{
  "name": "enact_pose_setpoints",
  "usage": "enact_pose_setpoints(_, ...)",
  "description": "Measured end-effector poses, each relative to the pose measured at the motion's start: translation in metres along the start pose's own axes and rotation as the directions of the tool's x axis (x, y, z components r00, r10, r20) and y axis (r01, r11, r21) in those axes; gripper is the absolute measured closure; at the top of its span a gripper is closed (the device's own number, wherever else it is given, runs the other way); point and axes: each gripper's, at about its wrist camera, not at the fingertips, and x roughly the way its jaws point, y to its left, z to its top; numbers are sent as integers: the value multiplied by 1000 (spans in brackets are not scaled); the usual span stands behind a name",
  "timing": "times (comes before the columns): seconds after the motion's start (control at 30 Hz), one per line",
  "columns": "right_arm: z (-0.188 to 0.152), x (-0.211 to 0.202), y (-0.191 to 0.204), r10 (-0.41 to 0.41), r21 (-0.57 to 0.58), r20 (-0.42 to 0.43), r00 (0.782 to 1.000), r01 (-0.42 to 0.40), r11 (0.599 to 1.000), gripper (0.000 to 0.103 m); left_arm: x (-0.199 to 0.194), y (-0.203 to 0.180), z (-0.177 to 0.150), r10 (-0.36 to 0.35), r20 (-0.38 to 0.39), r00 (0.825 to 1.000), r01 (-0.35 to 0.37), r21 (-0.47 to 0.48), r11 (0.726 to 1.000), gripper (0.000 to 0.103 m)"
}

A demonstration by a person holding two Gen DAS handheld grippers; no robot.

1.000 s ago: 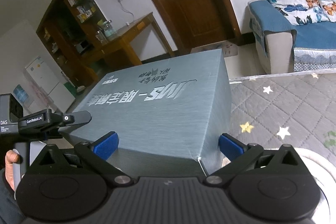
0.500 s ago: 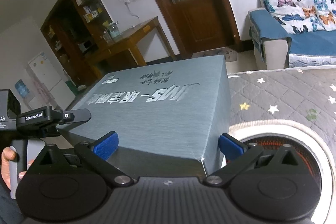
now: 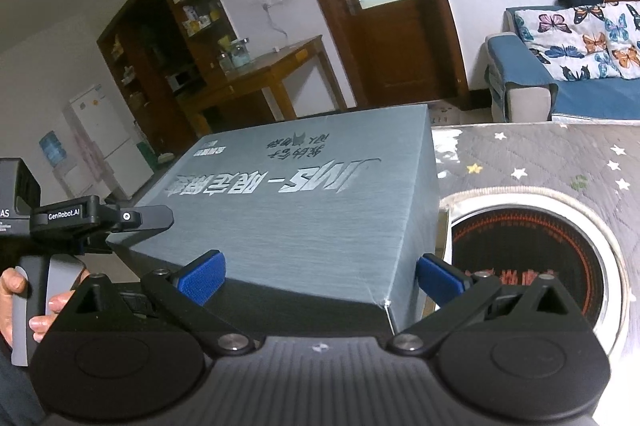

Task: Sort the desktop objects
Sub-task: 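Lift the grey lid with both grippers and carry it toward the white box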

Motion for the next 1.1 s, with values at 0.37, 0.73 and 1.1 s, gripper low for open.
enact_pose_setpoints(0.37, -61, -54, 36, -33, -25, 44, 998, 34, 999, 0, -52, -11, -61, -27, 22, 999, 26, 37, 999, 0)
enact_pose_setpoints(0.73, -103, -93, 64, -64, -65, 64, 996, 69, 996, 0, -87, -11, -109, -38, 10, 999, 37, 59, 998, 0)
enact_pose_setpoints(1.1, -141, -109, 76, -91, -63, 44, 995, 94, 994, 0, -94, -7, -140, -43, -48, 998, 45, 56, 997, 0)
